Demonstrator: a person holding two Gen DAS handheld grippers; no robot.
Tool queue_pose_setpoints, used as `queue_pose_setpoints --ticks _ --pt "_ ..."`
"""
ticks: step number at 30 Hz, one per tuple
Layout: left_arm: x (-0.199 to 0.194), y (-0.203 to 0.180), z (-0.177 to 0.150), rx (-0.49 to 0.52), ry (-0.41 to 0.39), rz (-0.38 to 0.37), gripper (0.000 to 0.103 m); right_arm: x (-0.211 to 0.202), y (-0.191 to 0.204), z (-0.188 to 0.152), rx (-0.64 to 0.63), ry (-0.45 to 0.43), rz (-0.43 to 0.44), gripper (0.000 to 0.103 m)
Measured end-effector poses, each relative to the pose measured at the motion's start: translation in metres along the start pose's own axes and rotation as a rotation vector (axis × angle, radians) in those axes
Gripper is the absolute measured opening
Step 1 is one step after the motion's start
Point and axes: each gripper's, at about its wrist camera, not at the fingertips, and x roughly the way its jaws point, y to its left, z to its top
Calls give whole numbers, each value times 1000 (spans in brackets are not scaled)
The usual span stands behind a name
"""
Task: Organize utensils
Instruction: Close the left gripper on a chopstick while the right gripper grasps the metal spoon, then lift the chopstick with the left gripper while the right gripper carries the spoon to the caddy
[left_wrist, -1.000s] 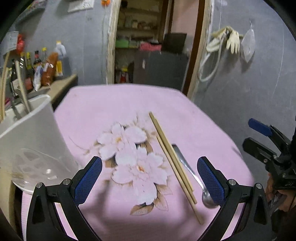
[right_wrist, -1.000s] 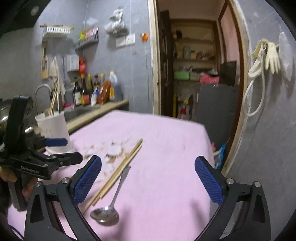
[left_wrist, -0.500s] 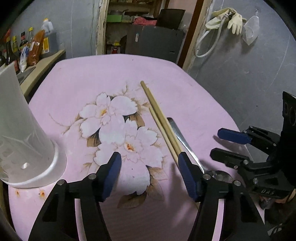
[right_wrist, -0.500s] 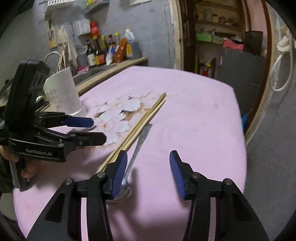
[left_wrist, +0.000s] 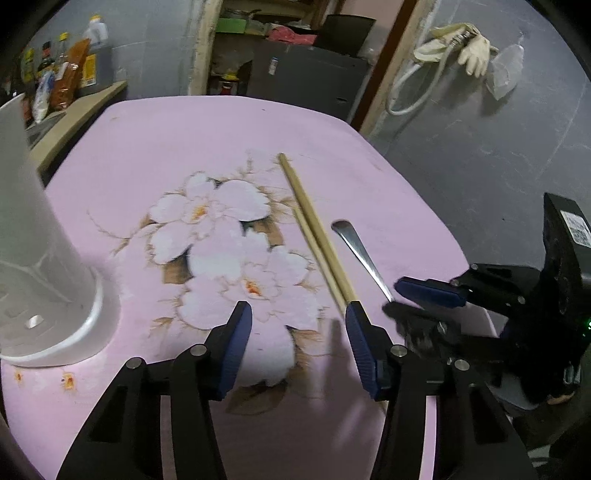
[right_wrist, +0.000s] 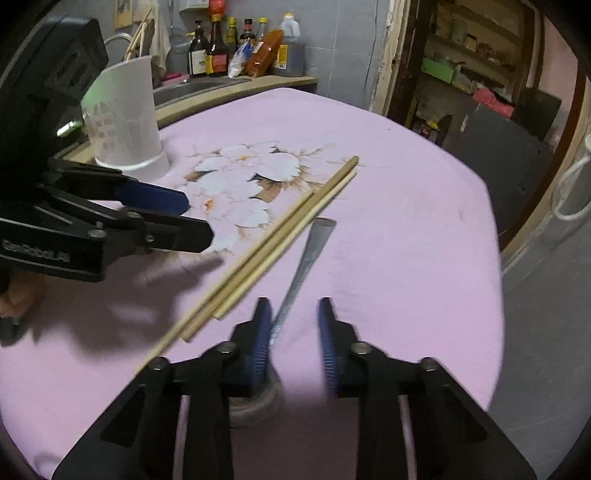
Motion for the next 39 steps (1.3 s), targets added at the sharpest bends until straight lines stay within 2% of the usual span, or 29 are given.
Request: queue_pose_setpoints --ticks 2,6,9,15,20,22,26,33,39 --pt "3 -5 2 23 10 -8 44 -1 -3 -1 -10 3 -13 4" --pt "15 -13 9 49 62 -15 28 -3 -9 -3 -3 1 -10 4" --pt "23 -16 14 54 91 3 22 -5 -10 -5 -4 -6 -11 3" --pt "32 -15 28 24 125 35 14 -6 -9 -7 -3 -13 -10 3" --pt "39 -15 39 18 145 46 13 -1 -9 -3 17 -9 -4 2" --pt "38 -12 40 17 148 64 6 3 -11 2 31 -3 7 2" --pt "30 -4 34 -24 141 44 4 10 -15 9 55 10 25 2" --pt "10 7 19 -9 145 38 3 28 -13 29 46 53 39 5" --pt "9 5 21 0 163 36 5 44 -18 48 57 101 86 6"
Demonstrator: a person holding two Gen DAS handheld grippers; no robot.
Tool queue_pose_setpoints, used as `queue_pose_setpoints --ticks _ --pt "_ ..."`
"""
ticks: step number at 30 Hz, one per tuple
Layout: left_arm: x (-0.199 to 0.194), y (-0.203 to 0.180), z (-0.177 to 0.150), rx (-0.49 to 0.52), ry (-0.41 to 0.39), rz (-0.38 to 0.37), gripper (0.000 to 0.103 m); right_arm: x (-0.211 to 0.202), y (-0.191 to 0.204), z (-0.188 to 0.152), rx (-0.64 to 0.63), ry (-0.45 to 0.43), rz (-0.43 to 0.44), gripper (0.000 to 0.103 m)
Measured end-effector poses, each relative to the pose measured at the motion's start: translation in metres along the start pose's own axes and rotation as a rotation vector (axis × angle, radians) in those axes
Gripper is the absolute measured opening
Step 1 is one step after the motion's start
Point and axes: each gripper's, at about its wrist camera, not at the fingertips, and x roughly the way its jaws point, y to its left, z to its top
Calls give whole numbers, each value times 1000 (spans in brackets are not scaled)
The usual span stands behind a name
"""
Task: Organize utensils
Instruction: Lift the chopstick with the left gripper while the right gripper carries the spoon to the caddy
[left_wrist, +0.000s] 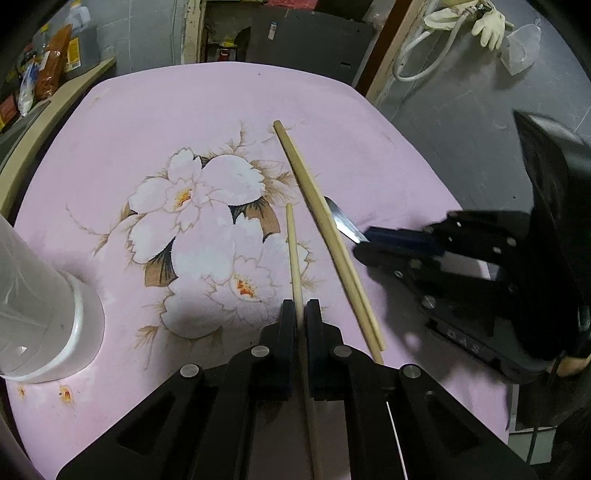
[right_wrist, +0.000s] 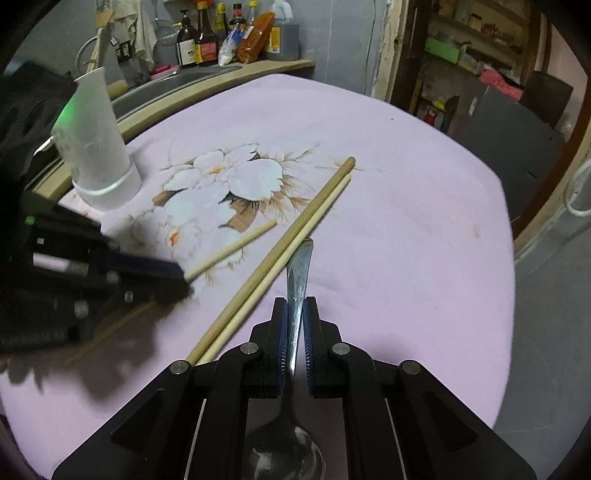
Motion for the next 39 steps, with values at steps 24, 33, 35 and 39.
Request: queue_pose_setpoints --ticks 24,33,35,39 --pt "-28 0 -24 -60 -89 12 2 -22 -7 -21 97 -120 17 7" --pt "-58 7 -44 -127 -230 18 2 -62 12 -46 63 -298 -23 7" --pt "-64 4 -46 -127 -286 25 2 -70 21 -50 39 -348 -38 7" --pt "-82 -1 -58 -118 -445 46 2 -80 36 -56 0 -442 -74 6"
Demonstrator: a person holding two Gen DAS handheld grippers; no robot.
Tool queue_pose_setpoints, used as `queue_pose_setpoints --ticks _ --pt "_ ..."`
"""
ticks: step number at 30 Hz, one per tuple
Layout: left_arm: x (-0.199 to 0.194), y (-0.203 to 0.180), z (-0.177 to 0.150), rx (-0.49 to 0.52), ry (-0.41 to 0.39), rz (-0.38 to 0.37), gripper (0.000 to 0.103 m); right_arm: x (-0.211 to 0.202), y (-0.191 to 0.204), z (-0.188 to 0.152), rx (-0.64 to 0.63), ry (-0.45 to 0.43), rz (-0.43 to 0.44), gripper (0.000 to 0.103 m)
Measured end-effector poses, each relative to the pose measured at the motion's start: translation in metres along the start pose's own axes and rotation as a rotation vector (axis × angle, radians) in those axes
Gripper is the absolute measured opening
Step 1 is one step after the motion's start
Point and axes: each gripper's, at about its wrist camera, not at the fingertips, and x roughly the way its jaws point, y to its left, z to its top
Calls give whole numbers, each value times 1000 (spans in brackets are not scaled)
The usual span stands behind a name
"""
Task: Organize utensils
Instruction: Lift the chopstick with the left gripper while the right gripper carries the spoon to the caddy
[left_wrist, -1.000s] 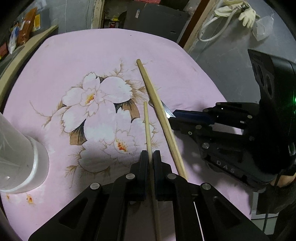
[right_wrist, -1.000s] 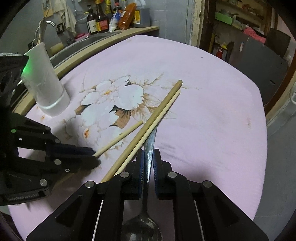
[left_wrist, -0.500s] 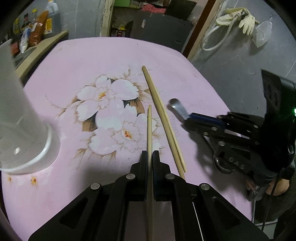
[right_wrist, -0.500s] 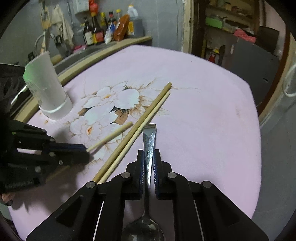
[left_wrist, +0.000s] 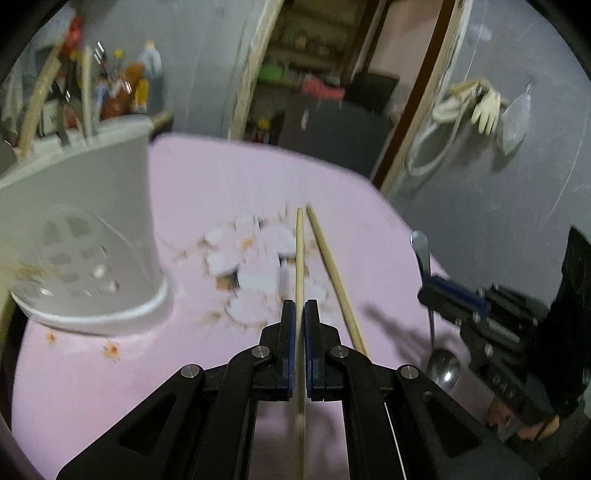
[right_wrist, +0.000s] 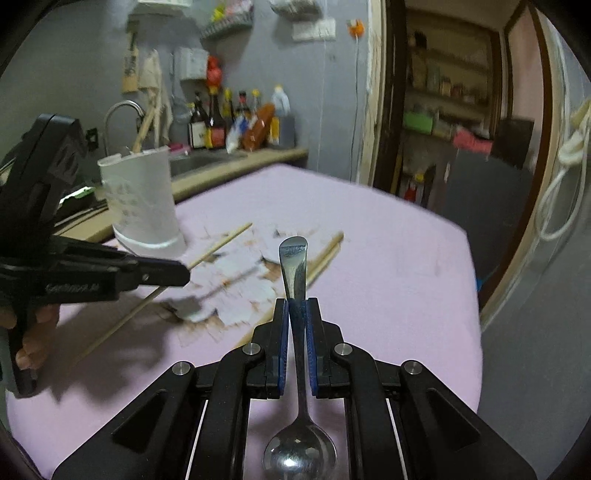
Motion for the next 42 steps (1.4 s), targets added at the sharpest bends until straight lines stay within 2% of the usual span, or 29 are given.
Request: queue_pose_setpoints --ticks 5,9,22,27,35,42 --pt "-17 -9 -3 0 -159 -23 2 -17 14 1 -49 -132 -51 6" --pt "-27 -12 -7 13 -237 -29 2 -24 23 -1 -82 -187 -83 6" --pt "-30 -3 -6 -13 -258 -45 2 -31 29 -3 -107 -216 -124 1" --pt "-38 -3 -7 -22 -319 -52 2 -43 34 -6 -120 -283 -163 0" --pt "-44 -4 -4 -27 -355 -40 2 -47 40 0 -136 -335 -191 0" --pt "-63 2 7 -25 -462 -10 3 -52 42 18 -126 -385 -180 0"
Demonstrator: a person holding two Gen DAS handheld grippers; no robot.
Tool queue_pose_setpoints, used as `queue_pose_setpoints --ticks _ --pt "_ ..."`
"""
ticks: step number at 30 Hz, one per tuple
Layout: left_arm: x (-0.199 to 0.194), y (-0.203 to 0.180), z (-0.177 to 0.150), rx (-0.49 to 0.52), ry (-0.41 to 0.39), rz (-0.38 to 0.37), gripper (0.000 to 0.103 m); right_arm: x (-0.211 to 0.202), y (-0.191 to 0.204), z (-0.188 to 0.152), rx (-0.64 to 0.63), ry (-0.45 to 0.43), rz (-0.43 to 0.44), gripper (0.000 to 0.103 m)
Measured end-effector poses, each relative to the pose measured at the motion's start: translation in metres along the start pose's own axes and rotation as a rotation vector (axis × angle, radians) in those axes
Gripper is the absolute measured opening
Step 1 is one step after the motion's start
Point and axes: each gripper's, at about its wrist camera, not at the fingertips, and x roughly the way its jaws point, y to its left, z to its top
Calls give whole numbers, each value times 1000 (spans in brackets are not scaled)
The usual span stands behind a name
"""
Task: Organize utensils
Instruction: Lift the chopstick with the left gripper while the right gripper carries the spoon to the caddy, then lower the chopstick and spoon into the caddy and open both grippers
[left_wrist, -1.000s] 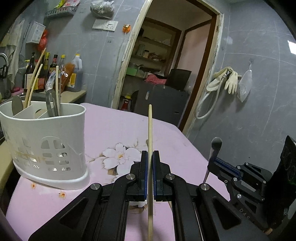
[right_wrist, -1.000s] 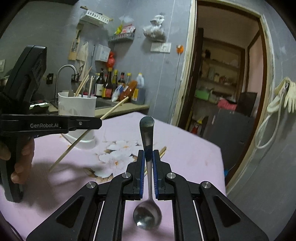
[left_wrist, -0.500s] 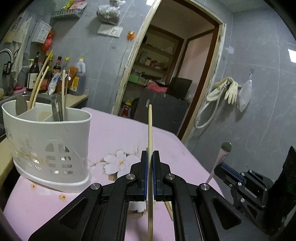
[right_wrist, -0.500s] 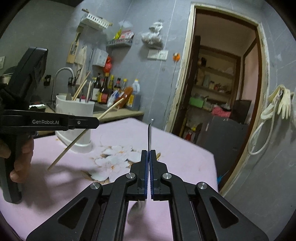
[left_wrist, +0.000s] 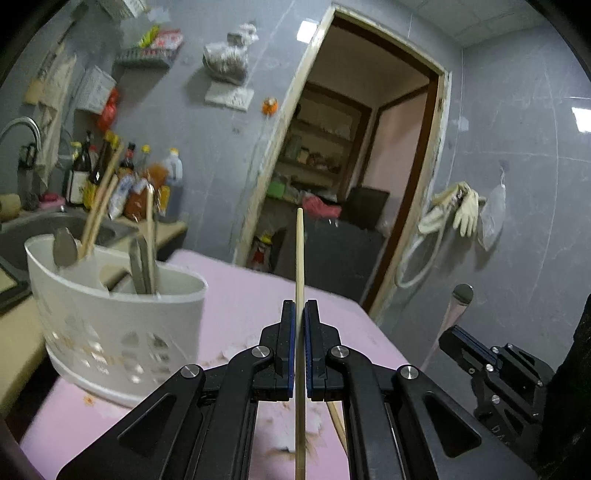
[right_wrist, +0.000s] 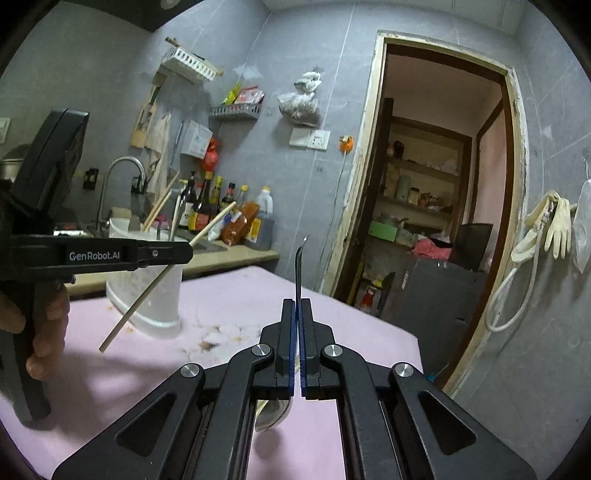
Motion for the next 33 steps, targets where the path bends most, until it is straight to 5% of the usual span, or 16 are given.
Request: queue_pose_setpoints --ticks 11,24,33 --pt "-11 34 47 21 -156 46 3 23 3 61 75 -116 45 0" --pt "-11 126 112 -34 -208 117 3 64 40 137 113 -227 156 0" --pt "-2 185 110 -120 -252 215 3 97 78 137 89 -183 238 0"
